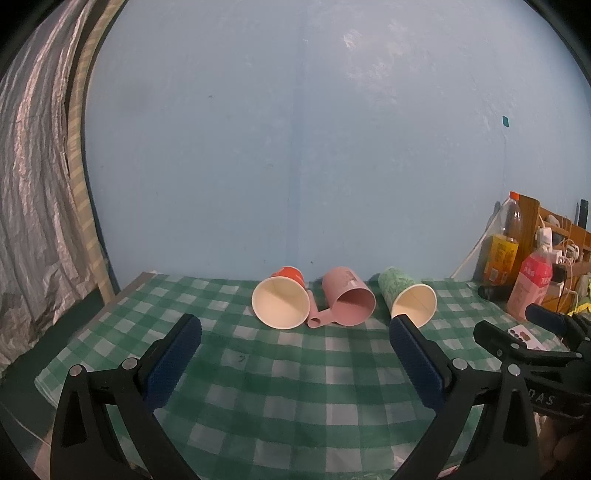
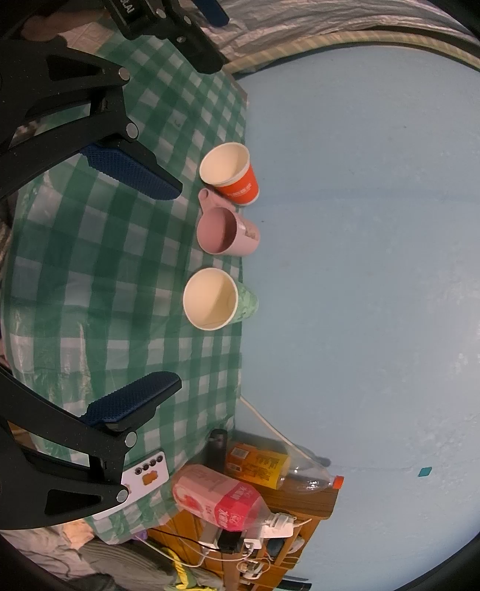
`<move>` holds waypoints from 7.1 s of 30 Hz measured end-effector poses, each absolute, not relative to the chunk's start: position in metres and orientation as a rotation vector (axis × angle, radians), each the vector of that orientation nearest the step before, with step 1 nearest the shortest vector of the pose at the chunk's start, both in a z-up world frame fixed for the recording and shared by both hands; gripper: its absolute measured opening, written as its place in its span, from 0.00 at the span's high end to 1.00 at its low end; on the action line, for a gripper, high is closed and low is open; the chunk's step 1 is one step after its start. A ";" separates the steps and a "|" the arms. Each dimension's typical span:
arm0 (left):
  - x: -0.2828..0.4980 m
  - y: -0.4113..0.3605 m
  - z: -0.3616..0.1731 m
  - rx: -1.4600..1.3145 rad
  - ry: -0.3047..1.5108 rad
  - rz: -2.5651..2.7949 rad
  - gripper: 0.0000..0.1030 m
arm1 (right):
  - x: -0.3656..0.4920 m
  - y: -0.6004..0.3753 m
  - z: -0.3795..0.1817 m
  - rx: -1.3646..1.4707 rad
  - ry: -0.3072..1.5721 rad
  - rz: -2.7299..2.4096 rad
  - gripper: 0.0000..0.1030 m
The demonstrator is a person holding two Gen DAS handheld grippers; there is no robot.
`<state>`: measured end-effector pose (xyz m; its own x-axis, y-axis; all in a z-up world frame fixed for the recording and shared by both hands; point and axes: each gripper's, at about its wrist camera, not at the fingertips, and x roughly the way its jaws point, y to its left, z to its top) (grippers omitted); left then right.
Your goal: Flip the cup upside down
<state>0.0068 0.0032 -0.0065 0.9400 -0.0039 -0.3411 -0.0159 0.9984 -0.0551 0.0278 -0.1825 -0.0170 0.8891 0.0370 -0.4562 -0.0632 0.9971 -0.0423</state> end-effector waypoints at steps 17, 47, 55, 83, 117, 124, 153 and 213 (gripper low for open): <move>0.039 -0.022 -0.003 0.022 0.446 -0.002 0.00 | 0.052 -0.215 -0.018 0.054 0.530 0.097 0.10; 0.245 -0.122 0.010 -0.019 0.914 -0.199 0.00 | 0.206 -0.306 0.013 0.337 0.815 0.135 0.10; 0.287 -0.152 -0.010 -0.013 1.054 -0.213 0.00 | 0.232 -0.326 0.009 0.409 0.853 0.104 0.10; 0.355 -0.192 -0.091 0.012 1.351 -0.231 0.25 | 0.263 -0.352 -0.035 0.409 0.951 0.009 0.10; 0.195 -0.101 -0.067 -0.004 1.246 -0.376 0.27 | 0.173 -0.265 -0.034 0.357 0.920 0.257 0.10; 0.185 -0.081 -0.082 -0.018 1.272 -0.340 0.27 | 0.175 -0.238 -0.057 0.349 0.978 0.308 0.10; 0.177 -0.040 -0.041 -0.050 1.229 -0.348 0.14 | 0.179 -0.207 -0.055 0.342 1.026 0.325 0.10; 0.151 0.035 -0.059 -0.192 1.051 -0.195 0.14 | 0.154 -0.148 -0.028 0.105 0.791 0.368 0.33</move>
<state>0.1510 0.0352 -0.0592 0.4823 -0.2503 -0.8395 0.0677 0.9661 -0.2492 0.1538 -0.1476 -0.0281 0.6432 0.3613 -0.6751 -0.2833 0.9314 0.2286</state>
